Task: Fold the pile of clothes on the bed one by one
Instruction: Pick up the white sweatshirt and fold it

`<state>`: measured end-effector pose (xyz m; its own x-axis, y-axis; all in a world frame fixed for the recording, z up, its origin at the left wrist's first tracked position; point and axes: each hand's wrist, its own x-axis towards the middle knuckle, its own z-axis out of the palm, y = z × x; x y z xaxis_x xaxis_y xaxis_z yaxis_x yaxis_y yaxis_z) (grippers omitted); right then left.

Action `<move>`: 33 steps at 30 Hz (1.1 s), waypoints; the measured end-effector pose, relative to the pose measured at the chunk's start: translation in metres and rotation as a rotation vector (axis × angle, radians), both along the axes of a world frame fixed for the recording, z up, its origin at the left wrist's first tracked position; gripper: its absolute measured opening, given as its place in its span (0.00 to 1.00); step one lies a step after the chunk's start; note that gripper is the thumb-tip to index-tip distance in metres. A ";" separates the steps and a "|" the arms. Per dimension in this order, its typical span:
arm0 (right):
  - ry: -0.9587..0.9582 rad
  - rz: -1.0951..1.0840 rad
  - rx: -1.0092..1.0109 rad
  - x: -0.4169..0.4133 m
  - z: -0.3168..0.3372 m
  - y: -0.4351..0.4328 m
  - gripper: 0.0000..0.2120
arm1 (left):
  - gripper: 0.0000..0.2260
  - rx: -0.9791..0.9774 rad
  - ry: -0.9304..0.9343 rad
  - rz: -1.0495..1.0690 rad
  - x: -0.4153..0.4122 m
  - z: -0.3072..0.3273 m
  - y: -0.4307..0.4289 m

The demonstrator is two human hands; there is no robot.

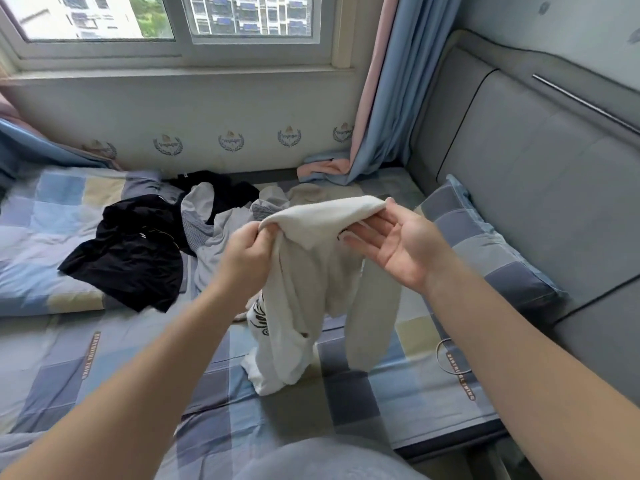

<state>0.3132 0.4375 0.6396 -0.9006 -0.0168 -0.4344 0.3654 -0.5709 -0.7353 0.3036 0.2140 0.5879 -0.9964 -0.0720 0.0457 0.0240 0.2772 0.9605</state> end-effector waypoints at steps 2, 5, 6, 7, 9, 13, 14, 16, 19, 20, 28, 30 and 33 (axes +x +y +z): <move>0.049 0.087 0.096 0.002 -0.008 0.000 0.16 | 0.17 0.079 -0.013 -0.050 -0.004 0.014 -0.002; 0.304 0.200 0.618 0.008 -0.018 -0.008 0.23 | 0.18 0.234 -0.087 -0.210 -0.006 0.032 -0.005; 0.427 0.254 0.824 0.010 -0.020 -0.011 0.30 | 0.16 0.229 -0.098 -0.269 -0.006 0.037 -0.005; 0.540 0.317 0.970 0.012 -0.021 -0.016 0.36 | 0.15 0.207 -0.106 -0.335 -0.006 0.042 -0.006; 0.688 0.459 1.068 0.010 -0.023 -0.025 0.40 | 0.15 0.163 -0.116 -0.458 -0.004 0.049 -0.006; 0.697 0.642 0.969 0.000 -0.022 -0.035 0.12 | 0.14 0.138 -0.109 -0.454 -0.002 0.059 -0.015; 0.690 0.633 0.972 -0.002 -0.022 -0.034 0.09 | 0.15 0.107 -0.088 -0.413 -0.004 0.059 -0.019; 0.658 0.621 0.908 -0.002 -0.017 -0.036 0.07 | 0.14 -0.017 -0.010 -0.343 -0.005 0.056 -0.029; 0.662 0.637 0.822 -0.003 -0.003 -0.038 0.05 | 0.17 -0.321 0.084 -0.348 -0.001 0.045 -0.043; 0.662 0.664 0.806 -0.004 0.002 -0.037 0.07 | 0.18 -0.448 0.100 -0.358 0.001 0.038 -0.047; 0.438 0.684 0.501 -0.020 0.017 -0.020 0.15 | 0.16 -0.636 0.123 -0.292 0.007 -0.030 -0.085; 0.416 0.661 0.492 -0.023 0.017 -0.014 0.15 | 0.16 -0.600 -0.016 -0.205 0.005 -0.043 -0.088; 0.421 0.658 0.617 -0.029 0.015 -0.001 0.12 | 0.16 -0.381 -0.131 -0.189 -0.002 -0.048 -0.092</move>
<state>0.2837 0.4369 0.6550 -0.8755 -0.4473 -0.1828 0.1134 0.1776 -0.9776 0.3013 0.1222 0.5399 -0.9895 0.1096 -0.0938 -0.0067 0.6145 0.7889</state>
